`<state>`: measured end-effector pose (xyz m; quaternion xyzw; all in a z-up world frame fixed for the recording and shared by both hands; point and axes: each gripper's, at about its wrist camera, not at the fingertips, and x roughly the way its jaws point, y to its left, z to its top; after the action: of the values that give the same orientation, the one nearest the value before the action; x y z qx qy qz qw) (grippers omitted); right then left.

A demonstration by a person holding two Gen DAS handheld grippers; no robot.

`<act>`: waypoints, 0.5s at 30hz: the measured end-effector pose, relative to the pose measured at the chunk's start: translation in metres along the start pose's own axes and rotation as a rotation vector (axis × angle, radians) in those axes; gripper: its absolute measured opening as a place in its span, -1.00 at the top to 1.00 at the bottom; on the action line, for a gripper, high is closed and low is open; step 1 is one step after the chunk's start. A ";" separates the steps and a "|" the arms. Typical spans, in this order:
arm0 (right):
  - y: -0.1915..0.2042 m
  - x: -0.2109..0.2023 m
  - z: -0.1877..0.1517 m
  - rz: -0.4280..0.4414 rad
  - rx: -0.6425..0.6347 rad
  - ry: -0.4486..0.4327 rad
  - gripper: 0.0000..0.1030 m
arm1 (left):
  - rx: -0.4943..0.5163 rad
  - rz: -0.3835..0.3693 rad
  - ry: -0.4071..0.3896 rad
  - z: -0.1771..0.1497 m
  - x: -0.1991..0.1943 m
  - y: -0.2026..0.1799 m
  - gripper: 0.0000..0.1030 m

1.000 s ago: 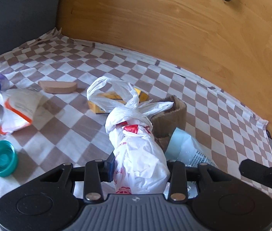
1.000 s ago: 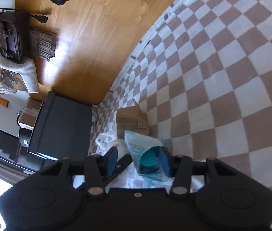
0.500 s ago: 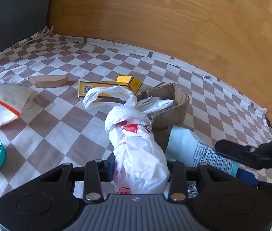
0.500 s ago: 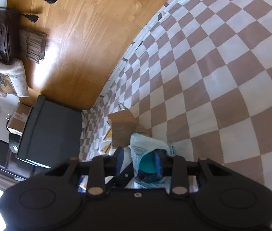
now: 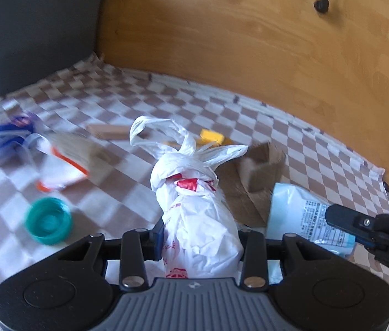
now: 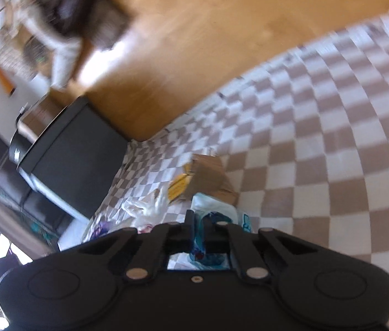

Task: Collect trash
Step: 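Lift the bottle and white bag off the bench with both tools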

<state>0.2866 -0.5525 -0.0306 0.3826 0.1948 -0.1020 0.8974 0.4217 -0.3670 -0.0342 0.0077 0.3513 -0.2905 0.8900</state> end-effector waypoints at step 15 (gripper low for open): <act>0.084 -0.022 -0.030 -0.049 -0.427 -0.027 0.92 | 0.048 0.130 -0.106 0.002 -0.086 0.036 0.23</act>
<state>0.2863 -0.4728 0.0144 0.1774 0.2091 -0.0856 0.9579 0.3916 -0.2939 0.0149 0.0363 0.2953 -0.2404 0.9239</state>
